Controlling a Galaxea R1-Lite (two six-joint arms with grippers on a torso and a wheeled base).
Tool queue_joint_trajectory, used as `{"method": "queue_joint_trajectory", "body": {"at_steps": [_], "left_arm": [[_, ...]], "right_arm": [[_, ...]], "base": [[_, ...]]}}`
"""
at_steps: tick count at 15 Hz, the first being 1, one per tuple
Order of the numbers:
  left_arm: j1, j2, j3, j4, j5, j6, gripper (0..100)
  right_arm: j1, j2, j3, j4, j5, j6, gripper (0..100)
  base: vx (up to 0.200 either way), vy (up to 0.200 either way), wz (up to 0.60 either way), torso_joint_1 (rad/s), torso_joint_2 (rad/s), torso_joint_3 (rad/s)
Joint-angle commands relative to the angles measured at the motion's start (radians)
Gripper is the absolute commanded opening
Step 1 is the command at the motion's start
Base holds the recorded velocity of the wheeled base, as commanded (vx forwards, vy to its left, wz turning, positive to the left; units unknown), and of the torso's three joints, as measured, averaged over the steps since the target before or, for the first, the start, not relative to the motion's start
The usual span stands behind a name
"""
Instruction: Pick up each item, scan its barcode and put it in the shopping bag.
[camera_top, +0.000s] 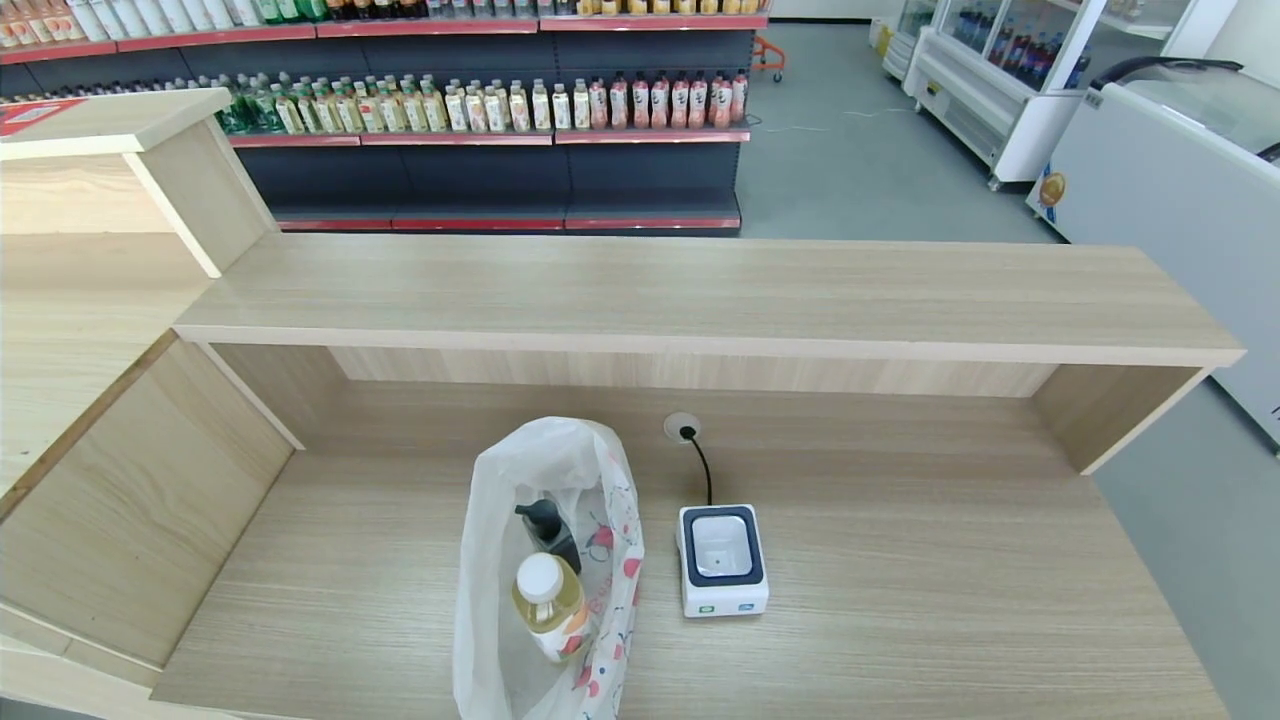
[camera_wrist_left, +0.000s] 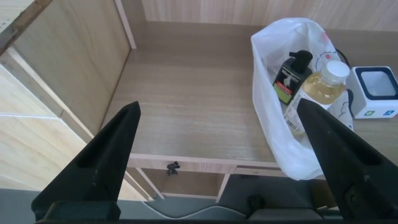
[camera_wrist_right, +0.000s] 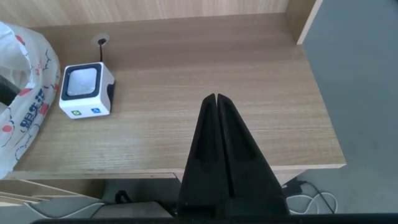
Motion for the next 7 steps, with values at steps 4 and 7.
{"method": "queue_joint_trajectory", "body": {"at_steps": [4,7], "left_arm": [[0.0,0.0,0.0,0.0,0.0,0.0,100],[0.0,0.0,0.0,-0.001,0.0,0.0,100]], "right_arm": [[0.0,0.002,0.001,0.0,0.0,0.0,0],[0.0,0.002,-0.001,0.002,0.0,-0.008,0]], "base": [[0.0,0.0,0.0,0.0,0.0,0.0],[0.0,0.0,0.0,0.0,0.0,0.0]]}}
